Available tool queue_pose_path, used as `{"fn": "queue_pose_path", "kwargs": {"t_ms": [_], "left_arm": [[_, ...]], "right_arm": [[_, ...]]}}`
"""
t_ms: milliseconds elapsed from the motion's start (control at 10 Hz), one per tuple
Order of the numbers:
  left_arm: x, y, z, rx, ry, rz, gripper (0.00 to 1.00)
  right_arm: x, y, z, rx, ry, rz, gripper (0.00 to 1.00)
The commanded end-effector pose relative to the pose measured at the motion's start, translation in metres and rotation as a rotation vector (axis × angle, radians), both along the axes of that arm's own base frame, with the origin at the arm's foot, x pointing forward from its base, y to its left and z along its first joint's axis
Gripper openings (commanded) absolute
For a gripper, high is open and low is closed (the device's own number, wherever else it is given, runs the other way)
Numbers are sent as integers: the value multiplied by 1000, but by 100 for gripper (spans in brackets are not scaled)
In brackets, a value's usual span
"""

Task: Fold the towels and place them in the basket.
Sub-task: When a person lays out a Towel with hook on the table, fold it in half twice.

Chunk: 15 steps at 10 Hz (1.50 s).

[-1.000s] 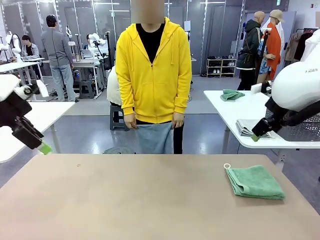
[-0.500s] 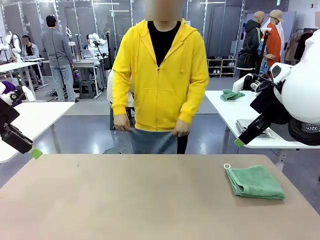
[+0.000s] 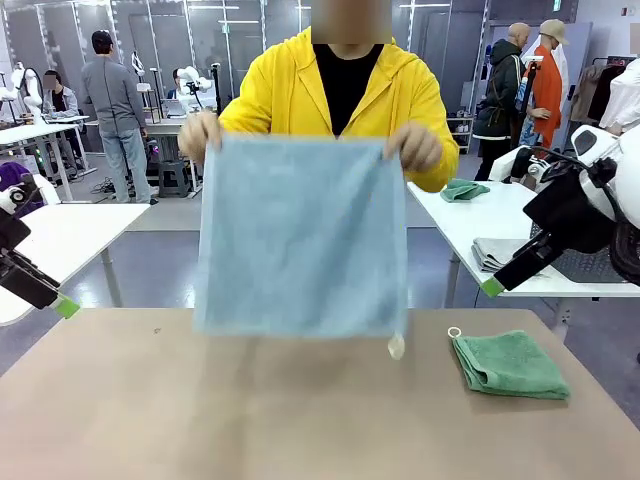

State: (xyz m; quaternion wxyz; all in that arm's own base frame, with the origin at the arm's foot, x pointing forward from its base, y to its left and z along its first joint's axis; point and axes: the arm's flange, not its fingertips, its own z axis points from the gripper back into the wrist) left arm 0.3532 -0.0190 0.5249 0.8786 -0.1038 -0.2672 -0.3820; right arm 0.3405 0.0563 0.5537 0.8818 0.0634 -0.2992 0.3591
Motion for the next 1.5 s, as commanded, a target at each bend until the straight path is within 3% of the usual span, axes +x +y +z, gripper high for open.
{"fn": "queue_pose_path", "kwargs": {"t_ms": [0, 1400], "left_arm": [[0, -2, -3, 4, 18, 4, 100], [0, -2, -3, 4, 18, 4, 100]], "right_arm": [[-1, 5, 1, -14, -12, 4, 100], [-1, 5, 1, -14, -12, 4, 100]]}}
